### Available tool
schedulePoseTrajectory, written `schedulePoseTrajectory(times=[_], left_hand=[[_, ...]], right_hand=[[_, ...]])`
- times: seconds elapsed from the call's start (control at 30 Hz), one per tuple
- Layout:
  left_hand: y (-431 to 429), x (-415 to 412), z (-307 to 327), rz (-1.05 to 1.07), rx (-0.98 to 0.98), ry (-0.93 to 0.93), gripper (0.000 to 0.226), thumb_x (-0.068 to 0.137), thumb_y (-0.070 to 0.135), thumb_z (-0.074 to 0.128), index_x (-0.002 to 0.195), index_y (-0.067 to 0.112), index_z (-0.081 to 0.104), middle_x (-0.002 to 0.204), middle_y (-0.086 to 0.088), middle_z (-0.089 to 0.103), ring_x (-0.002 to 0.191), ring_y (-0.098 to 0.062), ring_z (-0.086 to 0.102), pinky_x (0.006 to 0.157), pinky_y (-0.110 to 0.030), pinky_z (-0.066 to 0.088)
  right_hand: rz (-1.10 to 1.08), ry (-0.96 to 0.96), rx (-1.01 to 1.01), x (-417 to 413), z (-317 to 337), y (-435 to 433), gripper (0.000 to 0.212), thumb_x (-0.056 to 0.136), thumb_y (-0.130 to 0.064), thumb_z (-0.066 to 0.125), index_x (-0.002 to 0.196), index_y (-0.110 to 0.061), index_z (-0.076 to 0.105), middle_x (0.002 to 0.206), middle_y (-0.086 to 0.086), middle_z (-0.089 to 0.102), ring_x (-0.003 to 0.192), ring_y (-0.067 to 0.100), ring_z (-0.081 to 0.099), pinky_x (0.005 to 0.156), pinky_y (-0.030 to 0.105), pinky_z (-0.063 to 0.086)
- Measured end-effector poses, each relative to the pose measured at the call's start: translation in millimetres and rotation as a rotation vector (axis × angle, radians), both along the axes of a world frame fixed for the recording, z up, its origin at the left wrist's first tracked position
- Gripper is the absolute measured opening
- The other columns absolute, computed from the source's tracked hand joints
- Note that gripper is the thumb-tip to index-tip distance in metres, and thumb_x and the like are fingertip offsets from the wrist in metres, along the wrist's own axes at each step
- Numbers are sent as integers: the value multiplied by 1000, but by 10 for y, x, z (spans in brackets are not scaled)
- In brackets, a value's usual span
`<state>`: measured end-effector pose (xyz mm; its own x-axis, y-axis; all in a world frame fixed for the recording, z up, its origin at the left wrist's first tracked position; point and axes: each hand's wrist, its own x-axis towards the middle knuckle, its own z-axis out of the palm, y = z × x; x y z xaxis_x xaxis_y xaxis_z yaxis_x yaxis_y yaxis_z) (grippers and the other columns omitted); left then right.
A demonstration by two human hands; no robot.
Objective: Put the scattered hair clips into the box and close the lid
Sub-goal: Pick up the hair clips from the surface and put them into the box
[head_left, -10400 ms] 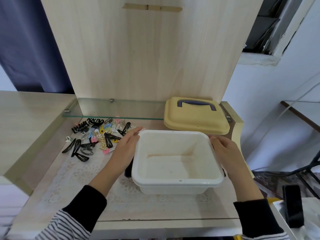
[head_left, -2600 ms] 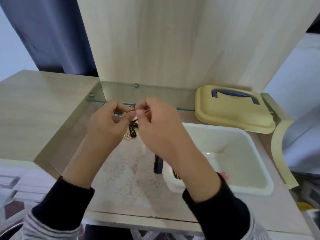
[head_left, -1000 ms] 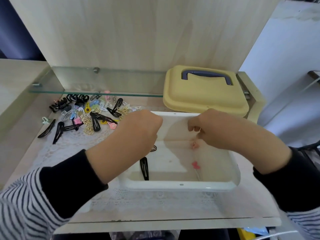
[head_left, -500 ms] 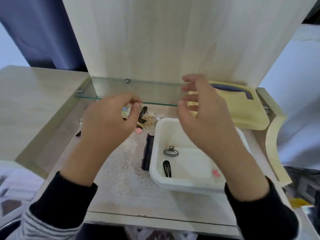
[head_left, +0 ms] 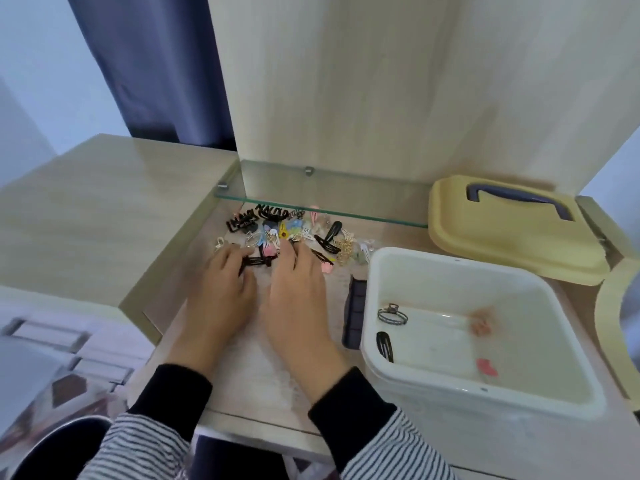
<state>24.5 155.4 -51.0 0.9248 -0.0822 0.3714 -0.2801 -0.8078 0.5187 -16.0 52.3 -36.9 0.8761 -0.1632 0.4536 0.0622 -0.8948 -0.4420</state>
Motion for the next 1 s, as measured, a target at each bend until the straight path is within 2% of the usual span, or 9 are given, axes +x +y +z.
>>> schedulePoseTrajectory(times=[0.1, 0.2, 0.3, 0.43, 0.6, 0.7, 0.83, 0.9, 1.0], left_hand=[[41, 46, -165, 26, 32, 52, 48, 88, 29, 41, 130, 10, 55, 137, -13, 50, 126, -33, 47, 100, -44, 44], [63, 99, -295, 57, 55, 46, 47, 88, 30, 44, 129, 10, 55, 136, -10, 50, 125, -29, 48, 99, -42, 46], [91, 118, -365, 84, 64, 27, 44, 88, 31, 47, 124, 8, 59, 127, -8, 56, 116, -28, 54, 95, -42, 48], [130, 130, -424, 100, 64, 10, 44, 86, 37, 46, 108, 8, 70, 112, -7, 65, 103, -28, 60, 92, -42, 49], [142, 129, -393, 61, -17, -64, 17, 82, 26, 60, 84, 10, 68, 87, -2, 65, 80, -23, 60, 75, -41, 51], [128, 91, -362, 60, -28, -67, 8, 82, 20, 69, 78, 15, 64, 80, 3, 63, 76, -20, 58, 71, -42, 50], [135, 80, -348, 84, -27, -46, 6, 83, 24, 70, 80, 22, 64, 83, 8, 64, 82, -19, 60, 74, -43, 51], [116, 73, -332, 63, -13, -48, 4, 85, 22, 68, 86, 20, 66, 86, 5, 67, 83, -21, 60, 70, -41, 53], [72, 62, -307, 52, 153, -72, 14, 91, 22, 61, 99, 13, 67, 90, -6, 69, 82, -28, 61, 62, -40, 53]], right_hand=[[-131, 40, -96, 144, -198, -18, 47, 67, -11, 74, 113, -10, 62, 105, 8, 62, 97, 27, 59, 79, 35, 49], [-165, 68, -177, 207, -348, -65, 40, 71, -12, 70, 110, -15, 64, 106, 5, 63, 97, 26, 58, 75, 35, 47], [-186, 78, -175, 226, -435, -108, 39, 70, -15, 73, 108, -19, 67, 111, 4, 65, 102, 26, 58, 75, 35, 48], [-181, 52, -193, 216, -484, -124, 35, 70, -15, 73, 104, -20, 69, 106, 5, 64, 96, 26, 55, 73, 35, 47], [-165, 24, -225, 205, -512, -147, 24, 71, -16, 73, 93, -19, 66, 93, 4, 62, 86, 25, 53, 67, 35, 44], [-150, 5, -217, 197, -516, -149, 20, 75, -16, 72, 94, -19, 65, 90, 3, 62, 83, 25, 54, 66, 34, 44], [-117, -16, -219, 191, -522, -155, 22, 75, -15, 73, 95, -17, 63, 88, 3, 63, 82, 25, 55, 65, 35, 44], [-127, -23, -193, 206, -524, -151, 25, 74, -15, 74, 96, -16, 63, 87, 4, 63, 80, 25, 55, 64, 35, 45], [-136, -37, -145, 225, -537, -147, 30, 74, -15, 74, 102, -12, 64, 89, 5, 63, 81, 25, 56, 64, 34, 46]])
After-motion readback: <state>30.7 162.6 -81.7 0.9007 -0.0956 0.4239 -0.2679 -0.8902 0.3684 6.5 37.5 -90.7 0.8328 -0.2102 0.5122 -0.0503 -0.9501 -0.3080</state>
